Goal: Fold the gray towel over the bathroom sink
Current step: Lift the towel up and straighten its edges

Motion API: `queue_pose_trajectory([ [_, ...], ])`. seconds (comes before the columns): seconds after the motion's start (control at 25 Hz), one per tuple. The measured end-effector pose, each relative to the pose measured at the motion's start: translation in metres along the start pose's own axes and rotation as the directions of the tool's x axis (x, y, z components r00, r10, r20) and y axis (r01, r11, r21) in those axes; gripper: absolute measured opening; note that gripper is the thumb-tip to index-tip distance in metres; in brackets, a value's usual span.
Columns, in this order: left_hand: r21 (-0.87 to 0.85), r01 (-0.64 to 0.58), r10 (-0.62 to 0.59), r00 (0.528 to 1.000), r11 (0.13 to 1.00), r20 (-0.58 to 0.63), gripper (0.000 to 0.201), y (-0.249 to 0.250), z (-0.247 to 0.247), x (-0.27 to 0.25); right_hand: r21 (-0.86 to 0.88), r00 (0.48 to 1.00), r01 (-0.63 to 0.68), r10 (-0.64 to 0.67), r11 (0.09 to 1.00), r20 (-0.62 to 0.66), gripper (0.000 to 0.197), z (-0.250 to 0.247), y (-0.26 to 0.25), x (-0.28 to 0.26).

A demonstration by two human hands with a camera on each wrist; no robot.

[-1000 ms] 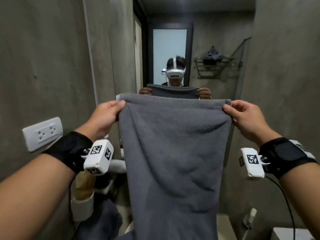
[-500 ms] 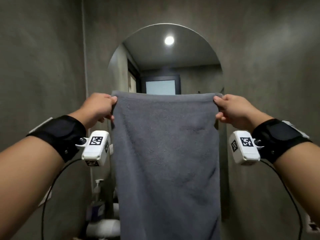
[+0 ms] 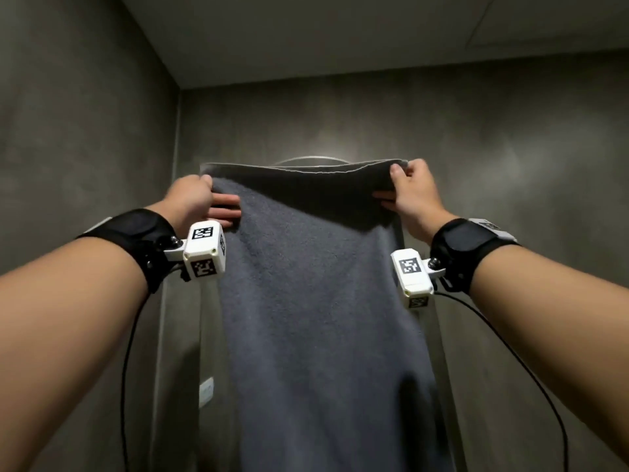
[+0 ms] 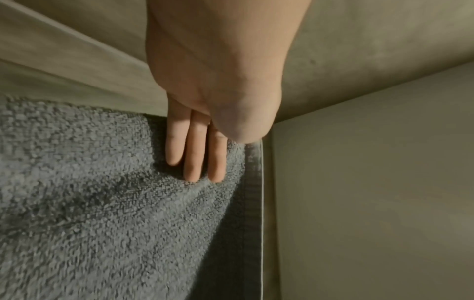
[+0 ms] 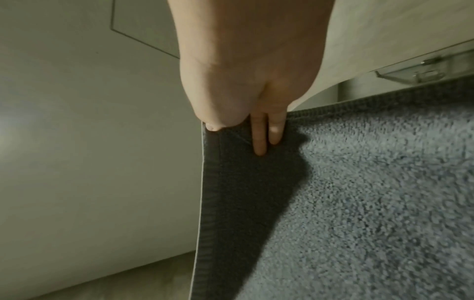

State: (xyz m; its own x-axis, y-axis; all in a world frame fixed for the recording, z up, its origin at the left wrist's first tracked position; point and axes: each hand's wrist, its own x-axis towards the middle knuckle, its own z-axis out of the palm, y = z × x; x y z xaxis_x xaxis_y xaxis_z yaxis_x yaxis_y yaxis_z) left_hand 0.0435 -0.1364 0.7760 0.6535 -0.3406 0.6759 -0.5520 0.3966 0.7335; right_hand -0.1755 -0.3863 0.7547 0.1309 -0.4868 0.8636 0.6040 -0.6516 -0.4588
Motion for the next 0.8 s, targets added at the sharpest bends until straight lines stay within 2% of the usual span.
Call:
queue_pose_trajectory([
  [0.08,0.031,-0.148,0.148,0.989,0.988,0.015,0.035,0.048,-0.001,0.019,-0.006,0.994,0.105,-0.105,0.994,-0.016,0.012,0.003,-0.031,0.032],
  [0.16,0.035,-0.291,0.291,0.957,0.956,0.013,0.029,0.091,-0.002,0.032,0.035,0.979,0.201,-0.2,0.979,-0.035,0.013,0.008,-0.06,0.06],
  [0.24,0.041,-0.37,0.371,0.929,0.928,-0.02,0.031,0.119,-0.002,0.04,0.041,0.965,0.262,-0.261,0.964,-0.033,0.014,0.015,-0.084,0.079],
  [0.4,0.05,-0.388,0.39,0.92,0.92,-0.032,0.031,0.115,-0.003,0.044,-0.048,0.957,0.29,-0.29,0.956,-0.008,0.012,0.023,-0.088,0.09],
  [0.52,0.08,-0.339,0.337,0.941,0.937,0.044,0.035,0.081,0.001,0.037,-0.09,0.971,0.239,-0.241,0.967,-0.008,0.01,0.019,-0.062,0.081],
  [0.6,0.088,-0.332,0.323,0.941,0.939,0.097,0.035,0.065,0.001,0.031,-0.149,0.967,0.245,-0.252,0.958,-0.027,0.01,0.017,-0.048,0.077],
  [0.68,0.081,-0.376,0.367,0.924,0.923,0.109,0.034,0.07,-0.002,0.031,-0.191,0.945,0.31,-0.324,0.931,-0.046,0.011,0.016,-0.055,0.083],
  [0.8,0.072,-0.505,0.501,0.862,0.86,0.074,0.022,0.105,-0.005,0.036,-0.218,0.902,0.403,-0.426,0.889,-0.071,0.014,0.015,-0.091,0.1],
])
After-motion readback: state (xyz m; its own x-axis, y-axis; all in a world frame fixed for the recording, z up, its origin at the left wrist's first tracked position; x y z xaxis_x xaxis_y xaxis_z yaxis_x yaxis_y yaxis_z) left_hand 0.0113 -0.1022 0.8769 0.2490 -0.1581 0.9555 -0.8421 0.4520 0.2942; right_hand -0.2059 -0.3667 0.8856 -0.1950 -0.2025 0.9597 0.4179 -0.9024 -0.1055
